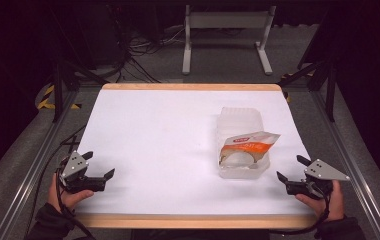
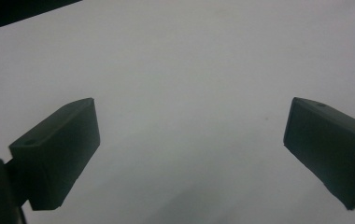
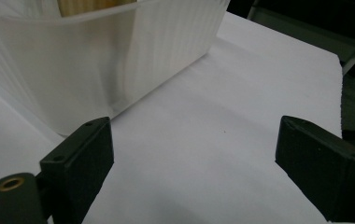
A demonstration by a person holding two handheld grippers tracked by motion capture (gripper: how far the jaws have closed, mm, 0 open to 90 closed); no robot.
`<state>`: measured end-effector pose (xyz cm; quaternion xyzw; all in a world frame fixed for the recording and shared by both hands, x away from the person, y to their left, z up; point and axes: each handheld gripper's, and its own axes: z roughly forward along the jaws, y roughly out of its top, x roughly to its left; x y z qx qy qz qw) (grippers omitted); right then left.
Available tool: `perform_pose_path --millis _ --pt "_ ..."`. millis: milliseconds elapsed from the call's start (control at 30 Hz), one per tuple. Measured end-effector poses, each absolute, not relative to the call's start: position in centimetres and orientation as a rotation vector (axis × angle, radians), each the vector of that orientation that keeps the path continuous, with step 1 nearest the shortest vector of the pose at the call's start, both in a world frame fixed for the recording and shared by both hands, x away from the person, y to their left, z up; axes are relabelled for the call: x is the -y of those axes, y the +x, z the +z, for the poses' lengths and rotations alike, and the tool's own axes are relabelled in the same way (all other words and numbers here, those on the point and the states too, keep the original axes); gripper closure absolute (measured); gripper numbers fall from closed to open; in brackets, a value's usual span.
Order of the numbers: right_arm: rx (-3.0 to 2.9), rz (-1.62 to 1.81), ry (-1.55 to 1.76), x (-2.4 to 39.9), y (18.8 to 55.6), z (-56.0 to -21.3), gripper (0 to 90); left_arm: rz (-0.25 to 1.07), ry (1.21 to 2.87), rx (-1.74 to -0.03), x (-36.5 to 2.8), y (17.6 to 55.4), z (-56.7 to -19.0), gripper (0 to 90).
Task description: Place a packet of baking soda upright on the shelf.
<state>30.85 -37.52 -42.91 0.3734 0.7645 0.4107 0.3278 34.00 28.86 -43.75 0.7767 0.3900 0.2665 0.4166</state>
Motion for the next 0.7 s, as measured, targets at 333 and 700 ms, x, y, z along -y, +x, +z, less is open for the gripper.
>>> perform_pose_path --millis 333,700 --pt "-1.975 1.120 1.003 37.92 30.95 -42.48 12.2 0.660 1.876 -1.044 -29.61 33.33 -44.29 6.2" --pt "-1.957 1.124 0.987 37.75 31.02 -42.21 12.2 0.677 1.882 -1.022 -28.79 33.08 -44.10 6.8"
